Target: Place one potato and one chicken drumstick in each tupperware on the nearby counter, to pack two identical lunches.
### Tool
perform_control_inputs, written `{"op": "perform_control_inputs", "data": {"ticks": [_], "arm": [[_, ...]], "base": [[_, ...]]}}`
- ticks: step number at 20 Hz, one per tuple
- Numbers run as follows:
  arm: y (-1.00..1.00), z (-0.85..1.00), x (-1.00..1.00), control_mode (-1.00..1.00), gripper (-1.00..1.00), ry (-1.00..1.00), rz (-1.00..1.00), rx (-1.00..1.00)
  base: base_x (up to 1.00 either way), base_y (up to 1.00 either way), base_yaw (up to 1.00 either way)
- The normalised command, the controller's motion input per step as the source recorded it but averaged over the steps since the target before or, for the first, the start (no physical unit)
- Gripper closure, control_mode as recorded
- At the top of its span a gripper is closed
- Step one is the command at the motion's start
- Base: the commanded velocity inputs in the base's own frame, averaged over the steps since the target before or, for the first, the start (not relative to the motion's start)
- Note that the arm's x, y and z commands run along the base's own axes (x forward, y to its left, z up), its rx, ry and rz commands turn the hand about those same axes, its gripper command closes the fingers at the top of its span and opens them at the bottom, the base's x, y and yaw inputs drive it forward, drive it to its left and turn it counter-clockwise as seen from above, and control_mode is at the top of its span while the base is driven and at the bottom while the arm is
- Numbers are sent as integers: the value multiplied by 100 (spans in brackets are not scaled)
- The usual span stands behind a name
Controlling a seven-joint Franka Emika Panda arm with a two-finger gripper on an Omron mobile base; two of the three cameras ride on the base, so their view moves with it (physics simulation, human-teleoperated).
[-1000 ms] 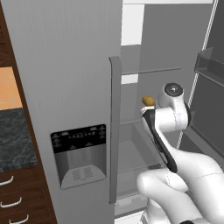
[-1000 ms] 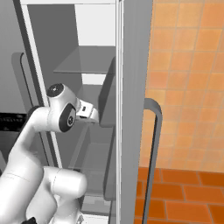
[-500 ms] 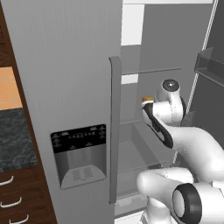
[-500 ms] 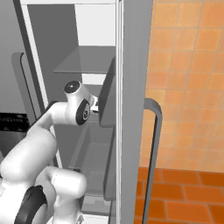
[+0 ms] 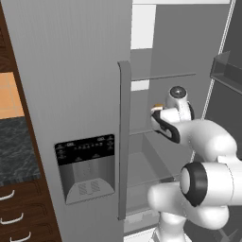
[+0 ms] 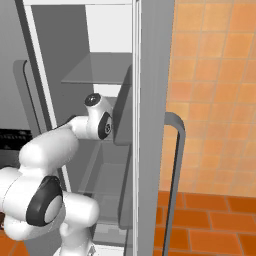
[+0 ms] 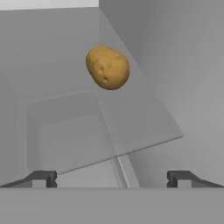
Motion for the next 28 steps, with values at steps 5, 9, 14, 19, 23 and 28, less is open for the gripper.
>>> {"op": "perform_control_inputs", "data": {"ticks": [5, 9, 14, 19, 23, 28], "arm": [[-8, -18, 29, -100, -100, -7, -11, 0], [-15, -11, 28, -100, -100, -7, -13, 2], [-20, -2, 35, -100, -100, -1, -8, 7], [-14, 0, 44, -100, -100, 0, -4, 11], [-8, 0, 42, -100, -100, 0, -3, 7], [0, -5, 46, -100, -100, 0, 0, 0]], "base": [[0, 0, 0], [0, 0, 0], [0, 0, 0], [0, 0, 0], [0, 0, 0], [0, 0, 0]]}}
